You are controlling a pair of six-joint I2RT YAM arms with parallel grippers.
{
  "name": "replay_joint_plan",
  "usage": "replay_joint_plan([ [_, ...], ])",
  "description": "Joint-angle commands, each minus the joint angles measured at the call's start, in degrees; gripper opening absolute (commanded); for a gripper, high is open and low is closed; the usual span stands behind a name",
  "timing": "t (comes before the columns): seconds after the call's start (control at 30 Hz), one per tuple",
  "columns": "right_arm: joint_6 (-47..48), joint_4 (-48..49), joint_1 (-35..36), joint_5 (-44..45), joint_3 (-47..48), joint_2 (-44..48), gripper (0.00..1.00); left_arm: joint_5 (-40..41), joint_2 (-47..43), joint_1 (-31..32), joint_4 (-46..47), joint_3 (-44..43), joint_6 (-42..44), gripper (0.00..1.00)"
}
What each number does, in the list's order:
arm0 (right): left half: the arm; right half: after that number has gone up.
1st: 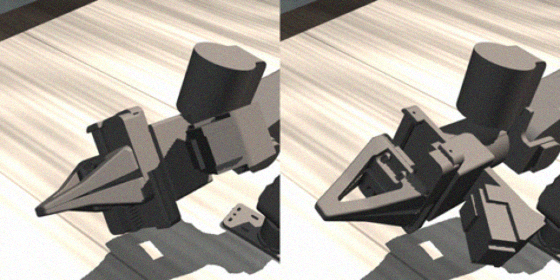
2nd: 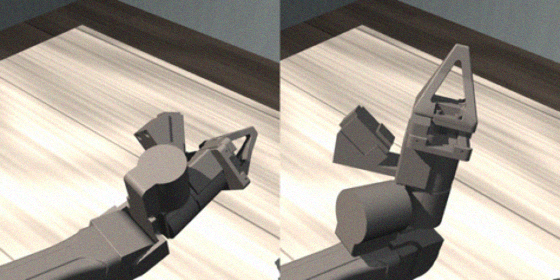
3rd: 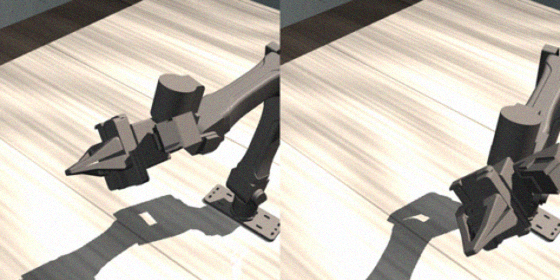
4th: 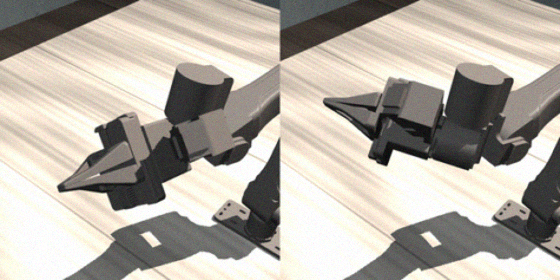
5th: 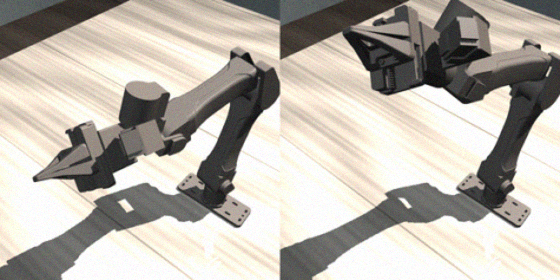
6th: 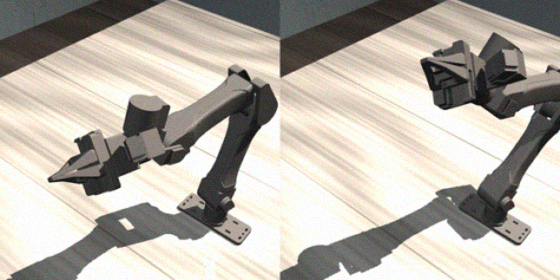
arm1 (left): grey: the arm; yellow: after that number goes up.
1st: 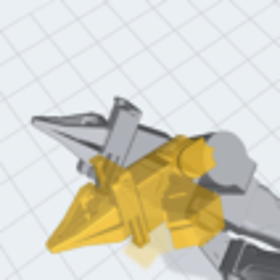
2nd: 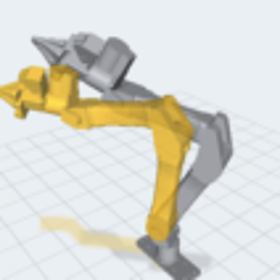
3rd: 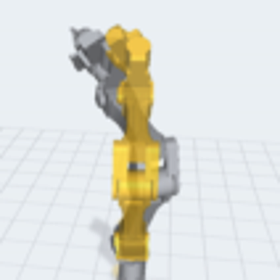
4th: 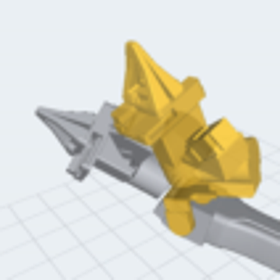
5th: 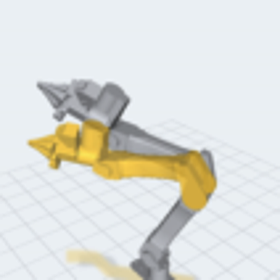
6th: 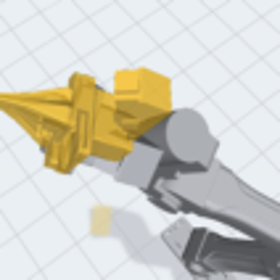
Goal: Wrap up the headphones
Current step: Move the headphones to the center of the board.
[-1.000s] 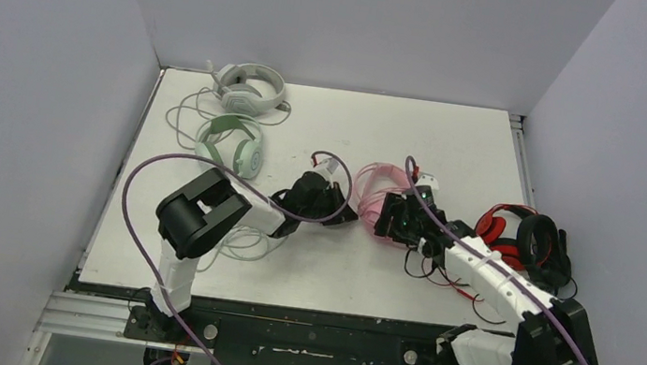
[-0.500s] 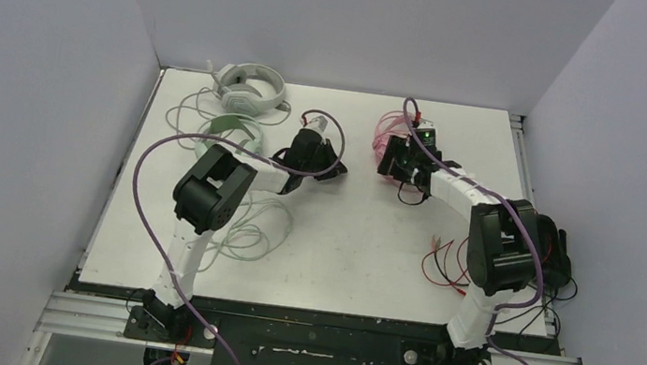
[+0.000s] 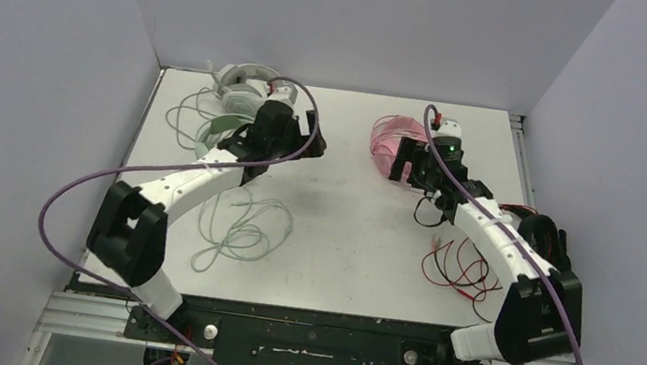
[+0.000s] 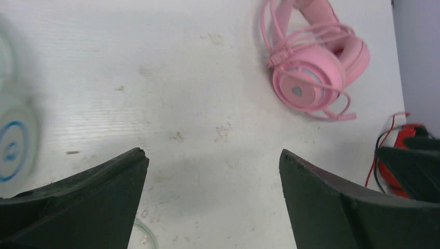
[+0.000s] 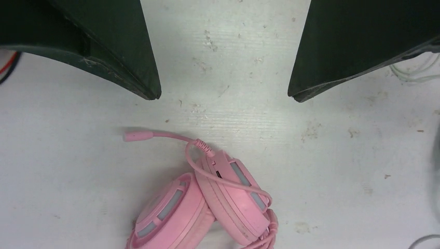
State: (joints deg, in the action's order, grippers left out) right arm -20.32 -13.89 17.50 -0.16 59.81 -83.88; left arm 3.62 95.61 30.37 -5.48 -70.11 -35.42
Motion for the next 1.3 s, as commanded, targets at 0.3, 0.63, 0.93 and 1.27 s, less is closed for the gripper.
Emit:
replay_joint_plan([
  [0.3,-1.92,-5.01,1.18,6.97,-6.11,15.44,1.00,8.86,-25.82,-25.89,-16.12,13.30,-1.65,0.94],
  [0.63,-0.98,-3.97,1.47,3.38,-9.44,20.19,1.00,8.80,-12.18,-35.71,-16.47,6.07,-1.65,0.97],
  [0.93,-0.68,-3.11,1.58,0.72,-12.28,24.36,1.00,-3.23,-2.70,-35.82,-11.01,4.58,-0.45,0.93],
  [1.27,1.27,-3.74,1.83,-8.23,-14.69,27.03,1.00,-4.06,-0.60,-31.35,-14.63,3.80,8.48,0.38],
])
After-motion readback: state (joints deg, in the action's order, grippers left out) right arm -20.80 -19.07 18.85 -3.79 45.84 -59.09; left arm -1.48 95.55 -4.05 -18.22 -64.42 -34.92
